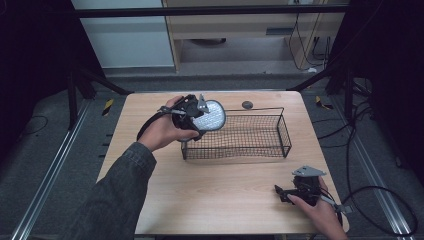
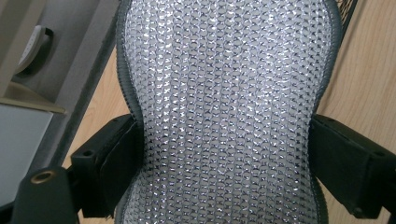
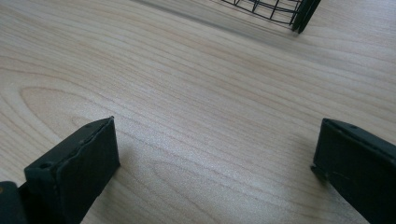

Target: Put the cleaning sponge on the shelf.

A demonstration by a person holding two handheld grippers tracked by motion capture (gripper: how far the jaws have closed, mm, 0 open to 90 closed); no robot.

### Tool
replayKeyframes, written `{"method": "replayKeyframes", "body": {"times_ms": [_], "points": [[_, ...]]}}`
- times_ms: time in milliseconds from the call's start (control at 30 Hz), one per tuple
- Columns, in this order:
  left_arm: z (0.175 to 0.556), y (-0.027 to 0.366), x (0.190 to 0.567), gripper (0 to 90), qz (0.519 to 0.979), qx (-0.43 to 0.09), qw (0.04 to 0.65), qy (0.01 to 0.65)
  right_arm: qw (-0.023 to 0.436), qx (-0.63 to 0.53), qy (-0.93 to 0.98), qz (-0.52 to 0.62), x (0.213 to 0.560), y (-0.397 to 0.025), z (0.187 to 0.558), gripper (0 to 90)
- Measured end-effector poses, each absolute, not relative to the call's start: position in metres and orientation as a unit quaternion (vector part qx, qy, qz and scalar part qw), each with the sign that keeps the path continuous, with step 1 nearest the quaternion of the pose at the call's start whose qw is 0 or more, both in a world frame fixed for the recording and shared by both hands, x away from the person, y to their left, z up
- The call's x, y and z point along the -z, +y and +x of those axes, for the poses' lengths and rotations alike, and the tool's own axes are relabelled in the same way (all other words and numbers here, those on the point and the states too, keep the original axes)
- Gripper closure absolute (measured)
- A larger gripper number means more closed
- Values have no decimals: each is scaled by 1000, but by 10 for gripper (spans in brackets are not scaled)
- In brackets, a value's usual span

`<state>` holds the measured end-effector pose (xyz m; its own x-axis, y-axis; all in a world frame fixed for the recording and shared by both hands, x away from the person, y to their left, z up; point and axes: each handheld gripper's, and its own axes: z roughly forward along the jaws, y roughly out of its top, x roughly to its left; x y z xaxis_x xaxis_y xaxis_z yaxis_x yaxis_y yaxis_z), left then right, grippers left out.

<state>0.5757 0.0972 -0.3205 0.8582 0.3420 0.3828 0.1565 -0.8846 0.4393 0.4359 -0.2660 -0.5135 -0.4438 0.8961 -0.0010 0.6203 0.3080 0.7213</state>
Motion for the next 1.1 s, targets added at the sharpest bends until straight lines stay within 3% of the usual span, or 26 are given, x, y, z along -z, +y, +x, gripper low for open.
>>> {"method": "replayKeyframes", "body": {"times_ms": [1100], "points": [[593, 50, 345, 134, 959, -222, 160, 76, 208, -332, 783, 482, 514, -266, 437, 3]]}}
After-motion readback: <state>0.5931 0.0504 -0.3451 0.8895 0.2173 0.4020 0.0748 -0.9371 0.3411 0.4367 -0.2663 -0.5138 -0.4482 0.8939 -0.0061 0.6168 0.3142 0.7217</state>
